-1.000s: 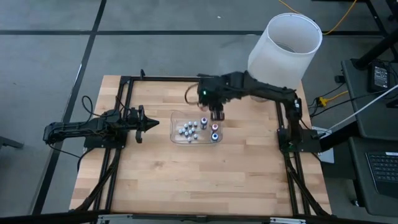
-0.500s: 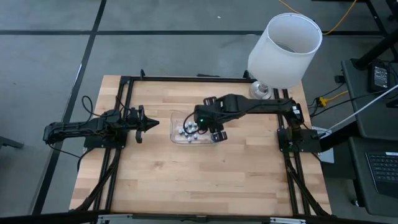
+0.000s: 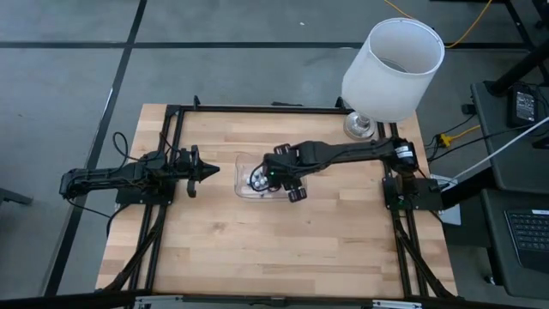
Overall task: Pick & Place food coloring
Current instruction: Put the large orange food coloring bottle into the transparent bin
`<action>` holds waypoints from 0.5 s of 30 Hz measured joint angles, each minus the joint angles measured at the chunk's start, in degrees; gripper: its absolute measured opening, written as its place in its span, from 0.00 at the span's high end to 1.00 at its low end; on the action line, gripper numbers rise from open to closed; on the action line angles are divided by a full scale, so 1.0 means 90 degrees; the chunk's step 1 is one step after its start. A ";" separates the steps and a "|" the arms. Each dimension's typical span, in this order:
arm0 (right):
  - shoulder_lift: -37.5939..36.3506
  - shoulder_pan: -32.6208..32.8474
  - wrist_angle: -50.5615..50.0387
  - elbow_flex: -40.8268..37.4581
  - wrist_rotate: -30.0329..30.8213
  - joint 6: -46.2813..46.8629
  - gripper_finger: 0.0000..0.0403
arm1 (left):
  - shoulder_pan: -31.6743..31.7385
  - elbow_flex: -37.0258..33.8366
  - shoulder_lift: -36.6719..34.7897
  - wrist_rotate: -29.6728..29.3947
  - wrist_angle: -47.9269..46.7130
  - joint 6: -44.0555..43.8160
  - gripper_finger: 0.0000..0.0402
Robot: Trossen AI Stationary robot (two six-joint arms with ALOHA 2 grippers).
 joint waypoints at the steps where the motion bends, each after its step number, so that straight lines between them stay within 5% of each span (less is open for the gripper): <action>1: 0.0000 -0.0032 0.0032 -0.0051 0.0003 -0.0012 0.60 | 0.0000 0.0000 0.0000 0.0000 0.0000 0.0001 0.97; 15: 0.0864 -0.0056 -0.0239 -0.0104 0.0008 -0.0027 0.60 | 0.0000 0.0000 0.0000 0.0000 0.0002 0.0001 0.97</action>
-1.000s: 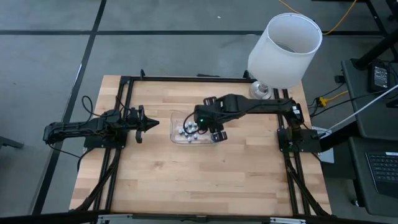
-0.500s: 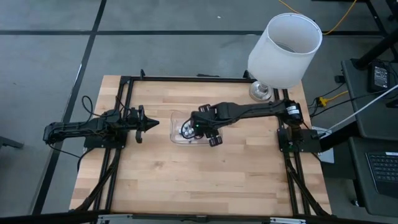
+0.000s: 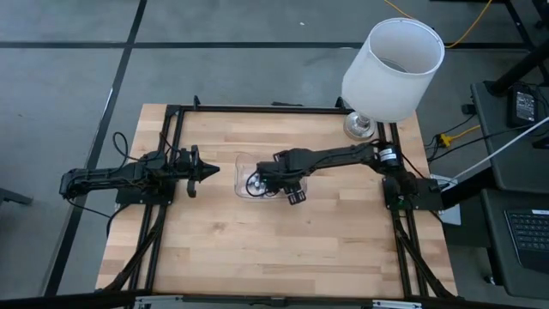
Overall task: Pick & Place food coloring
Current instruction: Put the large orange food coloring bottle into the transparent bin, then return to Home Position
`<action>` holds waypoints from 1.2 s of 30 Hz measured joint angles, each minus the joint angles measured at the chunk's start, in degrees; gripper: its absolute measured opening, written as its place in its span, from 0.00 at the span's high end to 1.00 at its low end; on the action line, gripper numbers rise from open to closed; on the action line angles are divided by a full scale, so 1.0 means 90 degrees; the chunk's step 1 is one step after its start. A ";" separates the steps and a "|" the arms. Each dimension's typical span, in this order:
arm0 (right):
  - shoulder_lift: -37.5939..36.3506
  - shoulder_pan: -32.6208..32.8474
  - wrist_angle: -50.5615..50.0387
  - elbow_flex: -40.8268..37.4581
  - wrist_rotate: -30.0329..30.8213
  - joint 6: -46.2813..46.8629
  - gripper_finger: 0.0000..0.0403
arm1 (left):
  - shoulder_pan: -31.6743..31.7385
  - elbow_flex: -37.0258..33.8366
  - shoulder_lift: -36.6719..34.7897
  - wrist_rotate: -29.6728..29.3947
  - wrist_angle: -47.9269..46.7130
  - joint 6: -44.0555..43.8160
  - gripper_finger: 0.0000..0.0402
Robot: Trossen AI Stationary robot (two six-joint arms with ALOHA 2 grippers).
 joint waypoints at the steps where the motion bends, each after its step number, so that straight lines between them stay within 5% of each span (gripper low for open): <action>1: 0.0026 -0.0002 -0.0032 0.0000 0.0000 0.0002 0.60 | 0.0000 0.0000 0.0000 0.0000 -0.0001 0.0001 0.97; 19: 0.0105 -0.0002 -0.0054 0.0104 0.0245 -0.0007 0.59 | 0.0000 0.0000 0.0000 0.0000 -0.0001 0.0001 0.98; 36: 0.0103 -0.0002 -0.0363 0.0590 0.0372 0.0117 0.41 | 0.0000 0.0000 0.0000 0.0000 -0.0001 0.0001 0.97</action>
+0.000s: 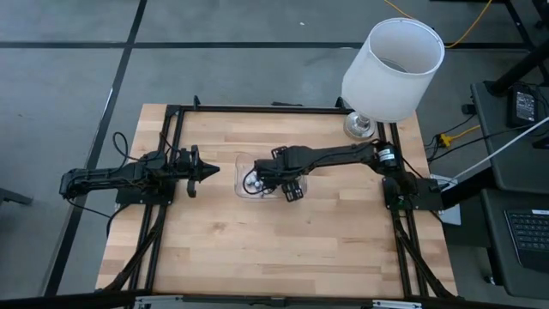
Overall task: Pick & Place food coloring
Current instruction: Return to Home Position
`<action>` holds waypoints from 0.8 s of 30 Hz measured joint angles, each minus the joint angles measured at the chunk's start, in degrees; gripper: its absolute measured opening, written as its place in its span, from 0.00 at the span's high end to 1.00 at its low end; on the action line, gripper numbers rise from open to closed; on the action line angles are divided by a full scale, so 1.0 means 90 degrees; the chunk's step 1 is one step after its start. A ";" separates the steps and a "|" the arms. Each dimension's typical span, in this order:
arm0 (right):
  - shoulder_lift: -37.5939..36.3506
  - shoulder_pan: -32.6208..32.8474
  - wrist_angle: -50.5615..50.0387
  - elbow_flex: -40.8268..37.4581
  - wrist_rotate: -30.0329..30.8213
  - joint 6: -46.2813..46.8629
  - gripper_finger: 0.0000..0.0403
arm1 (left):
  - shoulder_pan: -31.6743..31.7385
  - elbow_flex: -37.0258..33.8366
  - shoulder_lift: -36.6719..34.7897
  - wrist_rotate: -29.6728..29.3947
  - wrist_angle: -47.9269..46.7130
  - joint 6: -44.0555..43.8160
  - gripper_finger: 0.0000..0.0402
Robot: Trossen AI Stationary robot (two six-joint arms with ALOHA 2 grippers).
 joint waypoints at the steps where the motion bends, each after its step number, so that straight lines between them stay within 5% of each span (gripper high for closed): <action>1: 0.0000 0.0000 -0.0134 0.0179 0.0024 0.0027 0.41 | 0.0000 0.0000 0.0000 0.0000 0.0000 0.0000 0.97; 11: -0.0053 -0.0083 -0.0478 0.2873 -0.0088 -0.0003 0.42 | 0.0000 0.0000 0.0000 0.0000 0.0000 -0.0002 0.98; 17: -0.1518 -0.0312 0.1247 0.1575 -0.2047 -0.0289 0.57 | 0.0000 0.0000 0.0000 -0.0002 0.0000 -0.0001 0.97; 24: -0.3727 -0.0802 0.2971 -0.1266 -0.3493 -0.0231 0.94 | 0.0000 0.0000 0.0000 0.0000 -0.0001 0.0000 0.98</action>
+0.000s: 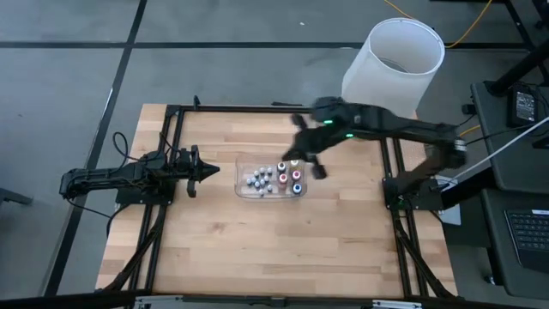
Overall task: Pick & Place food coloring
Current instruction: Return to Home Position
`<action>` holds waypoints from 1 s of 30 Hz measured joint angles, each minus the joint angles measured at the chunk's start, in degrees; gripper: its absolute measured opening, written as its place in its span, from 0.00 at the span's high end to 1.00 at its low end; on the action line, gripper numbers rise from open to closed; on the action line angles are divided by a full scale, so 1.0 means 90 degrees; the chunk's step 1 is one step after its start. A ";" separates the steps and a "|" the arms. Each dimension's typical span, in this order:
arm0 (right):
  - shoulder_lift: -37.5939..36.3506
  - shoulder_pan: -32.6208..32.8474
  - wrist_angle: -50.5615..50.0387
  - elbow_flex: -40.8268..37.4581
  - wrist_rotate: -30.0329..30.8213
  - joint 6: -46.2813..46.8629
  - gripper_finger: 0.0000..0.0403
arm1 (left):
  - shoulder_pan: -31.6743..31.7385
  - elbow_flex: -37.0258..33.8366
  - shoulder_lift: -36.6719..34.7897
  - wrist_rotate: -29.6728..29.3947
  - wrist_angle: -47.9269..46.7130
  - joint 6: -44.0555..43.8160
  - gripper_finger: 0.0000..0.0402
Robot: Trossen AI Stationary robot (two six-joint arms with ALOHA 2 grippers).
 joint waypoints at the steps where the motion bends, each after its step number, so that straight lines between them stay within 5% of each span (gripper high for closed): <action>1: -0.0366 -0.0070 0.0357 -0.0489 -0.0175 0.0111 0.97 | 0.0000 0.0000 0.0000 0.0000 0.0001 -0.0002 0.98; 10: -0.3732 -0.0073 0.5322 -0.5239 -0.0433 0.1585 0.99 | 0.0000 0.0000 0.0000 0.0000 0.0001 0.0000 0.97; 15: -0.5475 -0.0050 0.7140 -0.7388 -0.0369 0.2257 0.98 | 0.0000 0.0000 0.0000 0.0000 0.0001 0.0000 0.98; 30: -0.9744 -0.0053 0.7496 -1.0475 0.0066 0.3196 0.99 | 0.0002 0.0000 0.0000 -0.0454 0.0027 -0.0553 0.97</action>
